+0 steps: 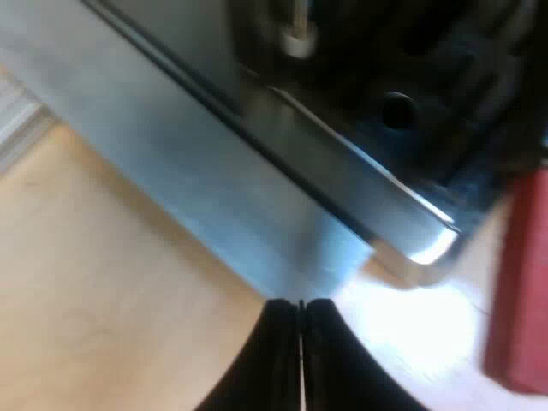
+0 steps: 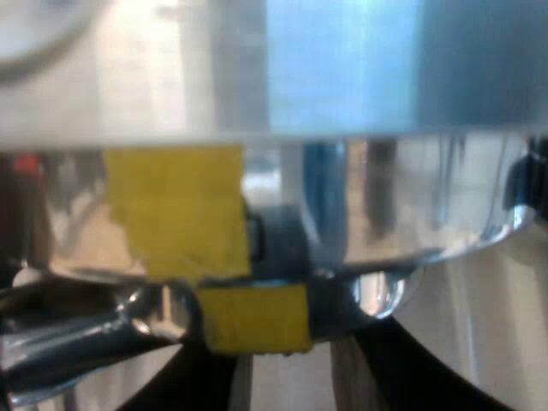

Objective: Put the handle in the coffee machine

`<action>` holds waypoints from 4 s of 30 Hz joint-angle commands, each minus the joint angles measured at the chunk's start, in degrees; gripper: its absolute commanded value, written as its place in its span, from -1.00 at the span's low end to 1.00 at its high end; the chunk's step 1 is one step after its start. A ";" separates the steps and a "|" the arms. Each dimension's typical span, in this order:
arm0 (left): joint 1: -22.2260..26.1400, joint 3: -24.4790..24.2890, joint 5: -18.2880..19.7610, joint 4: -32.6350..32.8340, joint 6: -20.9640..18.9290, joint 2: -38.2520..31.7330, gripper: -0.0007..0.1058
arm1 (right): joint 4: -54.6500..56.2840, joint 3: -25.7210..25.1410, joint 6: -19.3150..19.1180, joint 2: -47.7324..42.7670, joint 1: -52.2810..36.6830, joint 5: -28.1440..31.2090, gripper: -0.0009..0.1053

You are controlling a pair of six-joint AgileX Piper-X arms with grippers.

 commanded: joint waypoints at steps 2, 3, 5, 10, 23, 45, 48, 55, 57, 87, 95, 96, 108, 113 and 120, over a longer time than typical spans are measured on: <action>-1.61 0.31 0.35 2.51 2.22 -0.16 -0.98 | -6.00 -1.08 0.22 -3.01 -0.12 -1.37 -0.49; -2.38 0.32 0.37 3.19 2.65 -0.16 -0.98 | -6.00 -1.08 0.22 -3.01 -0.12 -1.37 -0.49; -3.85 0.32 0.37 4.48 3.05 -0.48 -0.98 | -6.00 -1.08 0.22 -3.01 -0.12 -1.37 -0.49; -6.46 0.32 0.37 6.56 3.90 -2.69 -0.98 | -6.00 -1.08 0.22 -3.01 -0.12 -1.37 -0.49; -11.45 6.39 2.54 8.44 3.94 -7.16 -0.98 | -6.00 -1.08 0.22 -3.07 -0.12 -1.37 -0.51; -25.47 9.02 2.39 5.16 -0.40 -12.76 -0.98 | -4.03 2.56 -2.43 -4.71 3.13 4.63 -0.51; -25.47 9.02 2.61 5.43 -0.40 -13.46 -0.98 | -4.20 6.88 -1.18 -6.50 4.23 7.10 -0.51; -25.47 9.02 4.56 4.58 0.28 -13.91 -0.98 | -3.40 18.15 -0.60 -13.01 6.37 11.99 -0.51; -25.47 9.07 4.85 4.01 0.28 -13.91 -0.98 | -3.27 21.41 -0.60 -15.04 7.04 13.07 -0.51; -41.42 9.07 5.50 -14.24 -0.19 -12.11 -0.98 | -0.78 37.50 -15.47 -54.06 28.97 26.62 -0.51; -41.46 9.07 5.50 -18.69 -4.10 -10.91 -0.98 | 0.31 37.50 -20.52 -62.48 33.78 30.27 -0.61; -41.46 9.07 5.50 -18.69 -4.26 -10.91 -0.98 | 1.64 37.50 -20.52 -63.05 33.96 30.27 -0.63; -41.46 9.07 4.42 -18.91 -13.29 -12.22 -0.94 | 6.99 37.50 -20.52 -64.14 34.10 25.99 -0.69; -41.46 8.51 2.53 -19.12 -14.80 -16.75 0.11 | 11.27 36.05 -20.32 -64.24 34.10 23.10 -0.69; -38.68 8.35 0.71 -17.84 -17.11 -22.33 0.43 | 18.58 33.56 -17.22 -64.20 33.92 19.06 -0.69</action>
